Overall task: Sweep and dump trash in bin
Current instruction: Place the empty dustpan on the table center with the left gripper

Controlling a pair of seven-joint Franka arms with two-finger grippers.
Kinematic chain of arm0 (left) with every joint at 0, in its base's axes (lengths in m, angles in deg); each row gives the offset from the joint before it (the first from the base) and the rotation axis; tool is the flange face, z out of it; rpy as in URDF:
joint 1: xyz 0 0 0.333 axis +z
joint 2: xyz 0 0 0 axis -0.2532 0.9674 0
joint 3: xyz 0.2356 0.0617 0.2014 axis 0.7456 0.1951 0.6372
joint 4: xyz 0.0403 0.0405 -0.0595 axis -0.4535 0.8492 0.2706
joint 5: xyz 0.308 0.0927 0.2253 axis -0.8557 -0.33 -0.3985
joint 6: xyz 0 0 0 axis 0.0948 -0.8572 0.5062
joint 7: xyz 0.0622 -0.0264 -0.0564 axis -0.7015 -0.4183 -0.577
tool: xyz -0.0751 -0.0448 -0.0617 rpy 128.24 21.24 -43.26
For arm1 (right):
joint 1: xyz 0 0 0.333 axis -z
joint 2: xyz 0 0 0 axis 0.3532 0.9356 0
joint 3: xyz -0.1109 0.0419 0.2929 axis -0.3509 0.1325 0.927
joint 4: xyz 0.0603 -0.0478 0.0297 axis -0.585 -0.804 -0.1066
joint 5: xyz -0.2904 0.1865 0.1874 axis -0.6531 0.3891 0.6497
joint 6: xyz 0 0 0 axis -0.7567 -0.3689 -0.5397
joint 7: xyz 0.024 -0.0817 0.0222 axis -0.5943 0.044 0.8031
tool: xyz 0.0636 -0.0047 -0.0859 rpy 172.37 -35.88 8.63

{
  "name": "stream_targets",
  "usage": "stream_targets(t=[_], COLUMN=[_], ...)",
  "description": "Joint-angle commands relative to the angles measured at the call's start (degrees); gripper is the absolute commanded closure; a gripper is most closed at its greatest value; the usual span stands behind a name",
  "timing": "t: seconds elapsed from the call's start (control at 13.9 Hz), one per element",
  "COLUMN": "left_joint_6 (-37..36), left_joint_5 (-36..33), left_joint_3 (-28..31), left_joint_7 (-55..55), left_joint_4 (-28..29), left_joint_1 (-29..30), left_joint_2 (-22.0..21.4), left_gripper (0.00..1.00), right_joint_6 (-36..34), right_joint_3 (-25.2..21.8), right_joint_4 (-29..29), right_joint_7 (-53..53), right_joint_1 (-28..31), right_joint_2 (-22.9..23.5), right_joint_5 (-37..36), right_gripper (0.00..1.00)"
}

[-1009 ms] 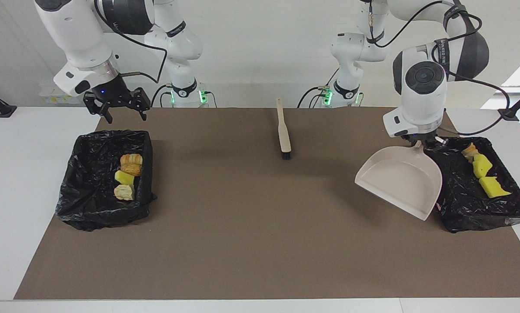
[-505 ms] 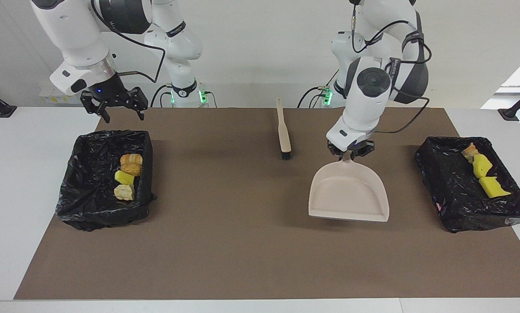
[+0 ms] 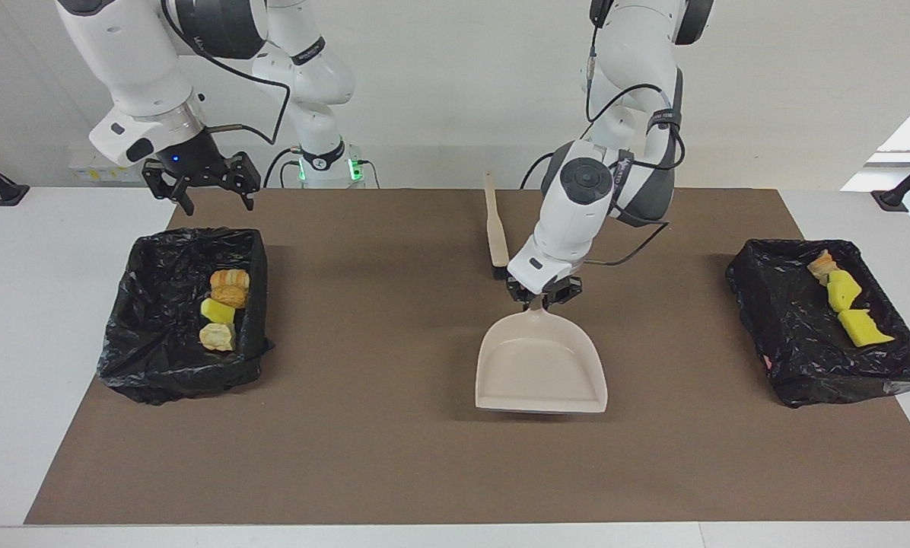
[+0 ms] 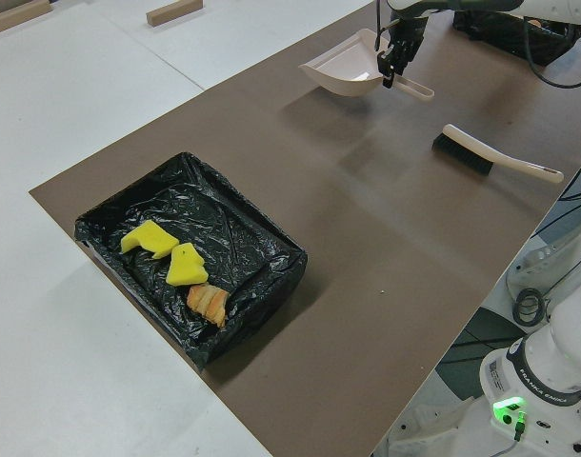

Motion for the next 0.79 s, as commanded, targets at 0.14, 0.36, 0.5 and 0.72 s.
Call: stream_targets(t=[0.14, 0.36, 0.5, 0.72], left_joint_6=[3.42, 2.89, 3.07, 1.06], left_joint_5=[0.55, -0.24, -0.07, -0.07], left_joint_3=[1.16, 1.16, 1.42, 2.04], left_joint_7=[-10.42, -9.90, -9.11, -1.06], left_joint_4=[-1.64, -1.91, -1.73, 1.15], left_joint_1=[-4.93, -4.41, -4.06, -0.38], left_joint_2=[5.89, 5.55, 4.58, -1.55], left_gripper=[0.81, 0.00, 0.00, 0.00], right_joint_6=[0.38, 0.29, 0.20, 0.20], right_joint_3=[-8.96, -8.69, -8.60, -8.60], right_joint_4=[0.31, -0.04, -0.21, -0.30], right_joint_7=[-0.60, -0.60, -0.60, -0.78], right_joint_1=[-7.99, -7.90, -7.99, -7.99], right_joint_2=[0.13, -0.22, -0.31, -0.40], right_joint_5=[0.37, 0.46, 0.72, 0.64], right_gripper=[0.00, 0.00, 0.00, 0.00])
